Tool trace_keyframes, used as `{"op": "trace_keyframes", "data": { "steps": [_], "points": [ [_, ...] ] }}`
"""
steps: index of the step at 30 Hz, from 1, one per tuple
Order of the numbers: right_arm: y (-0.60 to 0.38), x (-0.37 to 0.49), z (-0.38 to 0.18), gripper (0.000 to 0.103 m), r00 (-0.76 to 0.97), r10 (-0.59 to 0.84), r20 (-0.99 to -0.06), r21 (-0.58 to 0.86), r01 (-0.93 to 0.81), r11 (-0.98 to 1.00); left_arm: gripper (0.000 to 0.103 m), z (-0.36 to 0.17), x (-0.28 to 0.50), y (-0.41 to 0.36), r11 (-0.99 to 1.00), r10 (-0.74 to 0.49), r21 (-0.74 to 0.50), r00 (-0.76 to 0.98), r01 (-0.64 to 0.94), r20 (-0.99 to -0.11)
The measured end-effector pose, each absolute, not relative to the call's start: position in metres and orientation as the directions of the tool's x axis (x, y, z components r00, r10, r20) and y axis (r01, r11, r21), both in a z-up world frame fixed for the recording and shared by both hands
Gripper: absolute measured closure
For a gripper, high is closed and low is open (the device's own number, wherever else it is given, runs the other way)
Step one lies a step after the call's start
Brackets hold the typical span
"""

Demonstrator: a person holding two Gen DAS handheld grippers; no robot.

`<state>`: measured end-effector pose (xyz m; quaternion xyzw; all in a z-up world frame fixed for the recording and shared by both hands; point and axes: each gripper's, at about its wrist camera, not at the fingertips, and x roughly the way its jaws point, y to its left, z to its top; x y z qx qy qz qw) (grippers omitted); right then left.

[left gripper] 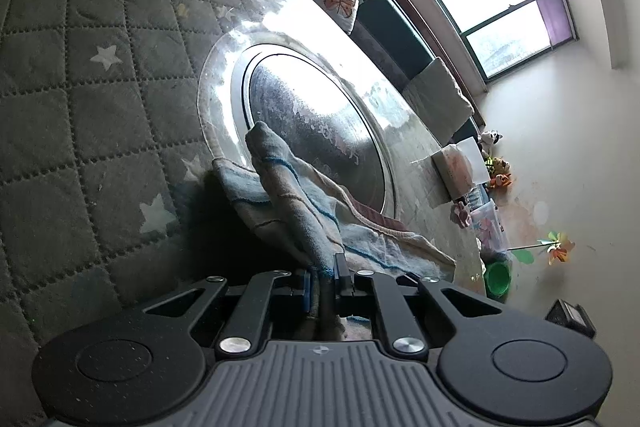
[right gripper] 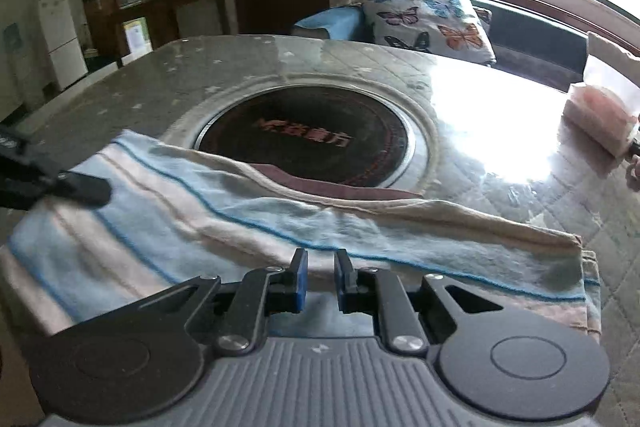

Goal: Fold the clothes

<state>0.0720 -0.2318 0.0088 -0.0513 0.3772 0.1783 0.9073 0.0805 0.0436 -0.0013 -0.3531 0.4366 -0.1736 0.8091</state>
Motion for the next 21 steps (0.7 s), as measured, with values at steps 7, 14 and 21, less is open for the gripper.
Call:
{"op": "trace_keyframes", "data": {
  "steps": [7, 14, 21],
  "points": [
    [-0.228, 0.090, 0.000, 0.090, 0.671, 0.248, -0.699, 0.016, -0.331, 0.943, 0.092, 0.000, 0.079, 0.044, 0.695, -0.595, -0.719, 0.552, -0.011, -0.584],
    [-0.225, 0.106, -0.007, 0.089, 0.687, 0.215, -0.694, -0.004, -0.302, 0.953, 0.092, 0.007, 0.075, 0.045, 0.697, -0.600, -0.717, 0.553, 0.008, -0.578],
    [-0.224, 0.112, -0.003, 0.088, 0.691, 0.212, -0.691, -0.002, -0.294, 0.956, 0.092, 0.025, 0.075, 0.037, 0.702, -0.599, -0.712, 0.556, 0.018, -0.576]
  ]
}}
